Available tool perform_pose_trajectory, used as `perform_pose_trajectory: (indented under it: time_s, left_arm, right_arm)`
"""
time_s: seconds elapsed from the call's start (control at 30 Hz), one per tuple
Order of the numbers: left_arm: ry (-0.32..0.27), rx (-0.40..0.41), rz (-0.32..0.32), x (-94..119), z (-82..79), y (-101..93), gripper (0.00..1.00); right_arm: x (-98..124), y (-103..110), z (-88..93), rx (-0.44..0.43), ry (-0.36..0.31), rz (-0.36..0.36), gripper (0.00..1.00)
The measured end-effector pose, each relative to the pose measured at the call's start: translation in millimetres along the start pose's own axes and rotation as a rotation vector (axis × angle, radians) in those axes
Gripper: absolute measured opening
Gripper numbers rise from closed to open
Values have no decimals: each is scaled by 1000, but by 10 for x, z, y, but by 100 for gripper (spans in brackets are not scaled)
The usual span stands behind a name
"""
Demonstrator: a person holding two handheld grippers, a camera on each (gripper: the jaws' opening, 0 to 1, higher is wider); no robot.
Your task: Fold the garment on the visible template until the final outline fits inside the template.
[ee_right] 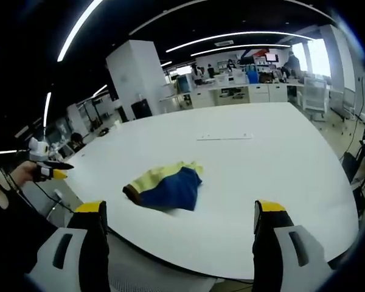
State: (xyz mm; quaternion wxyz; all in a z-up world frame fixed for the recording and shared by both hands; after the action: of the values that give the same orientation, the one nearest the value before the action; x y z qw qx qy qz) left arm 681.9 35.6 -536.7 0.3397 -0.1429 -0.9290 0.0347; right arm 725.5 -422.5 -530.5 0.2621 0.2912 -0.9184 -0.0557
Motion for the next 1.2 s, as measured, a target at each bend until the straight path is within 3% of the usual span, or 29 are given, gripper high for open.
perform_pose_trajectory:
  time_s: [1.2]
  left_arm:
    - [25,2,-3,-30,28,36,99]
  right_arm:
    - [-120,111,7,17,18,-31,100]
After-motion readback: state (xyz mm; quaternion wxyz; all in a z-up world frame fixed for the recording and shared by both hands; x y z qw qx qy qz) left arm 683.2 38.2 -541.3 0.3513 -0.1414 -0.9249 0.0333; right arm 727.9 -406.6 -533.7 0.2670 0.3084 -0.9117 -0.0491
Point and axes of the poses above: the point that each gripper's makers call its tool centre point, and the gripper's own axes: x roughly backward along the fingers, y roughly to its left, z roughly out of its underside, the point moved 5 cm from there along x, roughly backward along the fingers, and after that the axes turned 2 degrees about -z, right-handed, at the moved point
